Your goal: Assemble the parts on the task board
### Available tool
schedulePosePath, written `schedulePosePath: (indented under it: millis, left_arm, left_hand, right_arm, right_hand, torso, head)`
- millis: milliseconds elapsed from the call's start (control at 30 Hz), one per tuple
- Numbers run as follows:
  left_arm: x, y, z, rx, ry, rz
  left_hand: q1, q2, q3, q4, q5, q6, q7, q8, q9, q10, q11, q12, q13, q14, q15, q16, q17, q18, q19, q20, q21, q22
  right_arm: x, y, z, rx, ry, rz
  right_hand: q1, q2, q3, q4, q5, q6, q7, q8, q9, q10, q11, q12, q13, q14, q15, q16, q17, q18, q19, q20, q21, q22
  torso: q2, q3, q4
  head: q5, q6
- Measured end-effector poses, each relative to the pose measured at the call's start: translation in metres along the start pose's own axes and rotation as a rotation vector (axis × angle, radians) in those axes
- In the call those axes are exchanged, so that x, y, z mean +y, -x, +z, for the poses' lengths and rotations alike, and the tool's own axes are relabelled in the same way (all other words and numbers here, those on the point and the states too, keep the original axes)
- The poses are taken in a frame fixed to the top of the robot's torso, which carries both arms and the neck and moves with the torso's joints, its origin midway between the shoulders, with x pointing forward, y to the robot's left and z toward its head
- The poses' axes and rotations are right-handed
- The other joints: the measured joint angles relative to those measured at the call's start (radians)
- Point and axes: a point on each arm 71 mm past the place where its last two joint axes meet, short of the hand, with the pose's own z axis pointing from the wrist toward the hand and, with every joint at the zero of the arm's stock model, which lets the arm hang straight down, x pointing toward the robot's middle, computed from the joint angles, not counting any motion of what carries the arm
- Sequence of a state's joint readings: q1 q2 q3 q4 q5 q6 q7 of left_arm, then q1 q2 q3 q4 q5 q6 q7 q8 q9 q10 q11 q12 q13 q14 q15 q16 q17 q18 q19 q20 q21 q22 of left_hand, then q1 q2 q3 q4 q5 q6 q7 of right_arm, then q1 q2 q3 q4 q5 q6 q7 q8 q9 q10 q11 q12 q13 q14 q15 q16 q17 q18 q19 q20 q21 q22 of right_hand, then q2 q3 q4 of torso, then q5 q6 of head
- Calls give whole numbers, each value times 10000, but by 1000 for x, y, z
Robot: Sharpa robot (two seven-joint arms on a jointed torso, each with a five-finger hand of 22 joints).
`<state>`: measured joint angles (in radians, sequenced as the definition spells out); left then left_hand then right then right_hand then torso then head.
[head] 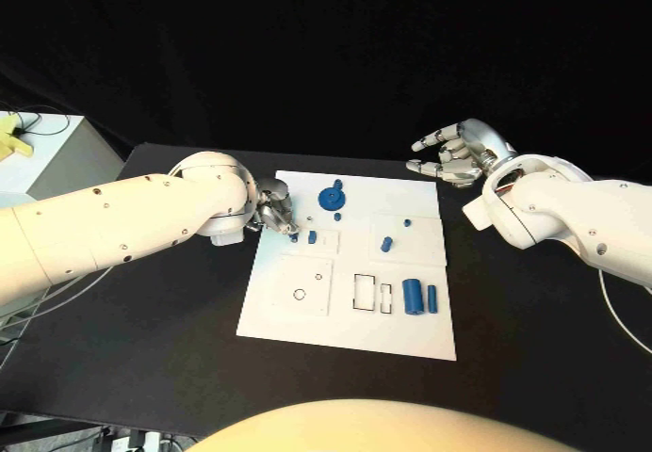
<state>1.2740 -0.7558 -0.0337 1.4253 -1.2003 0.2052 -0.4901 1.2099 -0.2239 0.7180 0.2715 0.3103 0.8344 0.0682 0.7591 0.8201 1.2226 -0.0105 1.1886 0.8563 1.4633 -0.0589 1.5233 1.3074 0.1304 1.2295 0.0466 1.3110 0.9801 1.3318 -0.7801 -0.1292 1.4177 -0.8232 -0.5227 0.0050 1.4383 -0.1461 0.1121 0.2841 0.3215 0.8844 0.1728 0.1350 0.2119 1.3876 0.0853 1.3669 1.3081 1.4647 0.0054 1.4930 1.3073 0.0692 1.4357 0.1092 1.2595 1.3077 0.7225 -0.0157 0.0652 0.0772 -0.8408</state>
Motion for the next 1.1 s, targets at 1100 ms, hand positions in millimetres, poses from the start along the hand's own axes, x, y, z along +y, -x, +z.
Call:
schedulePosePath:
  millis: [1100]
  left_arm:
    - [-1,-3,-2,75,-49,210]
  left_hand:
    - [-53,-52,0,0,38,22,-21,-2,-12,-1,1,-6,11,35,-35,1,0,-1,0,0,0,10]
  right_arm:
    - [-1,0,0,9,-32,0]
  right_hand:
    - [0,0,-1,0,0,0,0,0,-7,0,0,0,-5,0,0,0,0,0,0,0,-68,-2]
  torso:
    - [-1,-1,-7]
  head:
    - [-3,-74]
